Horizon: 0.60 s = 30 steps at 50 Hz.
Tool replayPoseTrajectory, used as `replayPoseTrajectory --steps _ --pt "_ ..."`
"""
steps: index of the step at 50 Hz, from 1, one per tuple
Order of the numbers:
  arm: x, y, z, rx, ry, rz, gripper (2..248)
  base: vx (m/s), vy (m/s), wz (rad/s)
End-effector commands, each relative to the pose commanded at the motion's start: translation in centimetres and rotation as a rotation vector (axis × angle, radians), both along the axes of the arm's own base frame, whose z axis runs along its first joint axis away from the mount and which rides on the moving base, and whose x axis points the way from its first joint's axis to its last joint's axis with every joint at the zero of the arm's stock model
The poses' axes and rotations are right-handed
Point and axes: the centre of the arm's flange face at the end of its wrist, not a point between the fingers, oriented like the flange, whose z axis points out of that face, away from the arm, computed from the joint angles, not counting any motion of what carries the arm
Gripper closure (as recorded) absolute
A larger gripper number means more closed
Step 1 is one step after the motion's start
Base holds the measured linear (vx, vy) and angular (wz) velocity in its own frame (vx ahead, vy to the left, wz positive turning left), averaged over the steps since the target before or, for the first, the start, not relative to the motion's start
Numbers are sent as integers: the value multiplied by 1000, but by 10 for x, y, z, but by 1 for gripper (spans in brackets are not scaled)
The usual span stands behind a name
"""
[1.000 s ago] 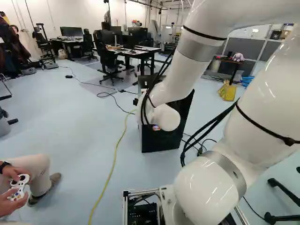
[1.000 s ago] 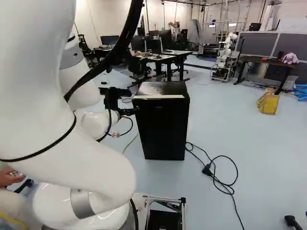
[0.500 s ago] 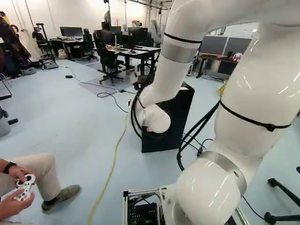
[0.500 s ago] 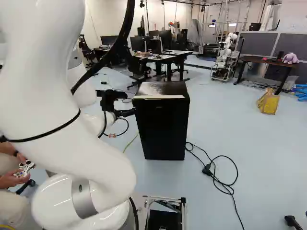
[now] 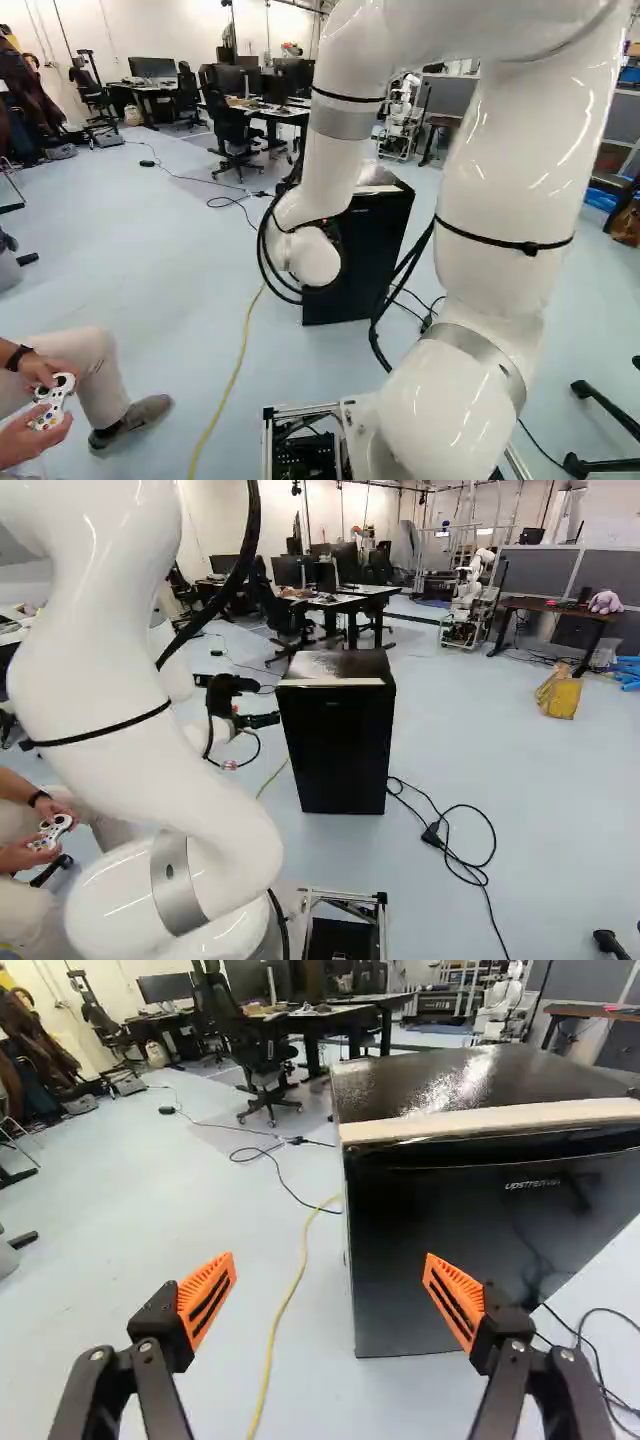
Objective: Grab a drink from the fridge
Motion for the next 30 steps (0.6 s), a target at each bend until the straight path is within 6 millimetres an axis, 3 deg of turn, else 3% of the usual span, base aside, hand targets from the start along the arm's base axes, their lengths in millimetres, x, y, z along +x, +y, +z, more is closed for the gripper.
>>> replayPoseTrajectory --steps 30 --pt "28 38 -33 -6 23 -114 3 0 0 0"
